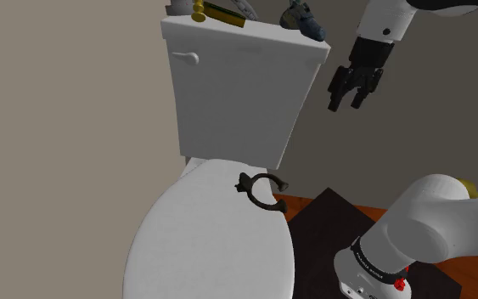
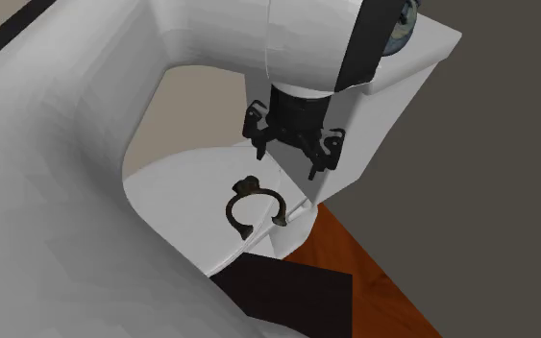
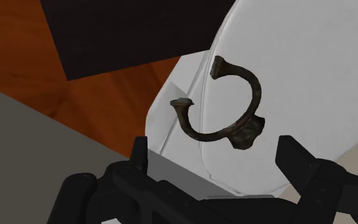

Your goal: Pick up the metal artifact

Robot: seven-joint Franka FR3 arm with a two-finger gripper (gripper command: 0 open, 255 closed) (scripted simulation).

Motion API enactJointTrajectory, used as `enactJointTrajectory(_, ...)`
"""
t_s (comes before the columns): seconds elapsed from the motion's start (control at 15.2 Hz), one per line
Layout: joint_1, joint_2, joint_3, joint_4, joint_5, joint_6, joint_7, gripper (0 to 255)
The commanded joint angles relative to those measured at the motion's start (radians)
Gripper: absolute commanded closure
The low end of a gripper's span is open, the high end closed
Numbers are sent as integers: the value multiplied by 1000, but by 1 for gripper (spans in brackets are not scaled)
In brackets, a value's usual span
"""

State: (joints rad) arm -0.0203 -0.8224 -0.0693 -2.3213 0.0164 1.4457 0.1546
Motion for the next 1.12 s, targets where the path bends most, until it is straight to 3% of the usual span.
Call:
enactJointTrajectory(0.0,0,0,0,0,0,0,0,0)
enactJointTrajectory(0.53,36,52,27,-217,74,274,15,0)
enactJointTrajectory(1.06,94,213,59,-355,168,581,8,0)
